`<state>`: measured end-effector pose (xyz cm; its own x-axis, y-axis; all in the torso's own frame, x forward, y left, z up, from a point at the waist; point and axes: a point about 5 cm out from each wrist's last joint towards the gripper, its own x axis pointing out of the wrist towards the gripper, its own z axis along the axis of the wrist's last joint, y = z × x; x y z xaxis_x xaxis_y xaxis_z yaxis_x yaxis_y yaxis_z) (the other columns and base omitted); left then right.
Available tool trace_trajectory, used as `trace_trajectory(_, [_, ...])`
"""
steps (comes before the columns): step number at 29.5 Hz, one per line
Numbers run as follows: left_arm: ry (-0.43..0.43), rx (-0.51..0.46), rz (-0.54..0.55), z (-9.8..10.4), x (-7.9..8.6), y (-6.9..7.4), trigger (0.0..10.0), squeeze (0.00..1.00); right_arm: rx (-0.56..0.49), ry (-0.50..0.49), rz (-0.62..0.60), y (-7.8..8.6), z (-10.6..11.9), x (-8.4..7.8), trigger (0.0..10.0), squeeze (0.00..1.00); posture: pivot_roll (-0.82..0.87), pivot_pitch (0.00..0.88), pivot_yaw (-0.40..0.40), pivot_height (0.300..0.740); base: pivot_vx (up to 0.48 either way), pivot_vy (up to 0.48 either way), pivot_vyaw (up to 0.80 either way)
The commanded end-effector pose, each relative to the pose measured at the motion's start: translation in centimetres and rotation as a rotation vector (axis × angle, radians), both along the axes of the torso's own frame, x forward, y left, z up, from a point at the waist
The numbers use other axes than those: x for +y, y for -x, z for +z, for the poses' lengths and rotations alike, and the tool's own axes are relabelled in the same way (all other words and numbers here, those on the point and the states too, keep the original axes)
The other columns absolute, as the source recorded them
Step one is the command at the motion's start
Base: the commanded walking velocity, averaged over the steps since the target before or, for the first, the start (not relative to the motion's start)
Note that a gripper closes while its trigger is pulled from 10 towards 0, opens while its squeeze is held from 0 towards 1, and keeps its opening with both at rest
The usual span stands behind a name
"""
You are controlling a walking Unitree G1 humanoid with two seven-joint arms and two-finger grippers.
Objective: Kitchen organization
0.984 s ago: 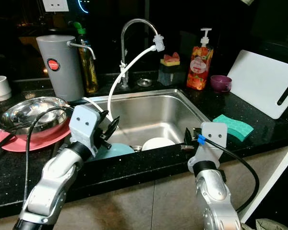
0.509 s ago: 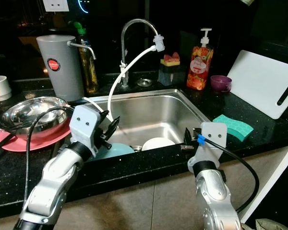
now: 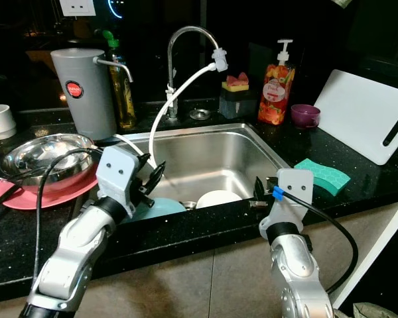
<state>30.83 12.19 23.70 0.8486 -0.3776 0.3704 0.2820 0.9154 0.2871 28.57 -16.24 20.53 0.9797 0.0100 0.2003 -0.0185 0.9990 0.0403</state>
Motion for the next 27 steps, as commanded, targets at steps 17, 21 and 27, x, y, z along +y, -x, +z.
trace_trajectory(17, [-0.005, -0.002, -0.010, -0.38, -0.51, -0.08, 10.0, 0.00, 0.004, 0.005, 0.009, -0.17, -0.16, 0.13, 10.0, 0.00, 0.03, 0.027, -0.053, 0.740, 0.000, 0.000, 0.00])
trace_trajectory(21, [-0.005, -0.003, -0.009, -0.37, -0.50, -0.07, 10.0, 0.00, 0.004, 0.005, 0.011, -0.20, -0.13, 0.14, 10.0, 0.00, 0.04, 0.029, -0.057, 0.740, 0.000, 0.000, 0.00])
trace_trajectory(27, [-0.001, -0.003, -0.008, -0.37, -0.57, -0.10, 10.0, 0.00, 0.002, 0.005, 0.009, -0.25, -0.05, 0.11, 10.0, 0.00, 0.03, 0.035, -0.059, 0.740, 0.000, 0.000, 0.00])
